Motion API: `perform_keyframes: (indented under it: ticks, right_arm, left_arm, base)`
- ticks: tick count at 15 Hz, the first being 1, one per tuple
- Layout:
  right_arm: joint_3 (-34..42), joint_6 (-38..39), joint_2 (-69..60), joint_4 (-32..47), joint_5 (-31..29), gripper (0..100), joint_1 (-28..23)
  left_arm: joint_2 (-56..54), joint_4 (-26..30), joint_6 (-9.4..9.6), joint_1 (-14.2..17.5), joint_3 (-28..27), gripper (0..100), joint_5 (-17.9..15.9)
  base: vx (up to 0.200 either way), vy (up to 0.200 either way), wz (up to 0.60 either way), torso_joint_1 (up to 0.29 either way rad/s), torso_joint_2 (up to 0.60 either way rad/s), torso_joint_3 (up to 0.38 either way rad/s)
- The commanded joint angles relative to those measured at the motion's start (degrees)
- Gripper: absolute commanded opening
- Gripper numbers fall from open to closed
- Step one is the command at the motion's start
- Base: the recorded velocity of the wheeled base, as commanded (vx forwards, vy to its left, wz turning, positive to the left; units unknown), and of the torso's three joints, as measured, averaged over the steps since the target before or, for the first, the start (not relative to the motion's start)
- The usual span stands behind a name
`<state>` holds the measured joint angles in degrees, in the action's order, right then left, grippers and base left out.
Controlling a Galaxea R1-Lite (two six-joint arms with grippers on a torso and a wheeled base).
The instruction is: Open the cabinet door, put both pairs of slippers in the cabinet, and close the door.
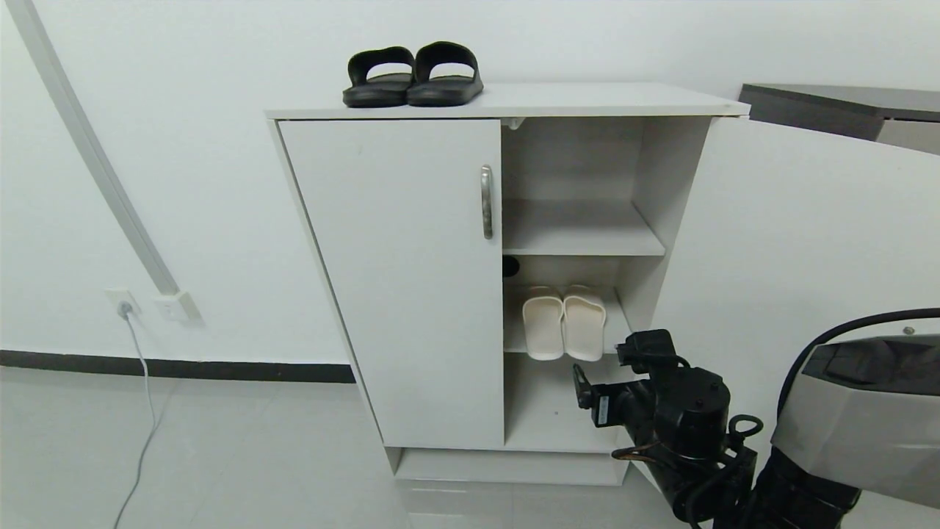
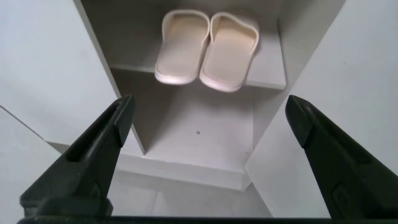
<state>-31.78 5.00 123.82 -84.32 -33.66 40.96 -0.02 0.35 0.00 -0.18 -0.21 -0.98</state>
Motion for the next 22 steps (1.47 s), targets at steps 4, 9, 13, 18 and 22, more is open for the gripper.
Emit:
perform_keyframes:
  ticks: [4, 9, 13, 18, 22]
  right_arm:
    - [0.0, -0.1, 0.1, 0.0, 0.0, 100, 0.3]
    - [0.1, -0.3, 0.2, -0.1, 0.0, 100, 0.5]
    - [0.2, -0.4, 0.2, -0.1, 0.0, 100, 0.5]
    - [0.5, -0.4, 0.2, -0.1, 0.0, 100, 0.6]
    - [0.9, -0.4, 0.2, -0.4, 0.0, 100, 0.7]
  left_arm:
    - [0.0, -0.1, -0.09, 0.0, 0.1, 0, 0.1]
    - [0.0, -0.1, -0.18, 0.0, 0.1, 0, 0.1]
    - [0.0, -0.1, -0.09, 0.0, 0.1, 0, 0.1]
    - [0.0, -0.1, -0.09, 0.0, 0.1, 0, 0.1]
    - [0.0, -0.1, -0.18, 0.0, 0.1, 0, 0.1]
  base:
    - [0.000, 0.000, 0.00, 0.006, 0.01, 0.041]
    - [0.000, 0.000, 0.00, 0.000, 0.00, 0.000]
    - [0.000, 0.000, 0.00, 0.000, 0.00, 0.000]
    - [0.000, 0.200, 0.00, 0.003, 0.00, 0.006]
    - [0.000, 0.200, 0.00, 0.002, 0.00, -0.001]
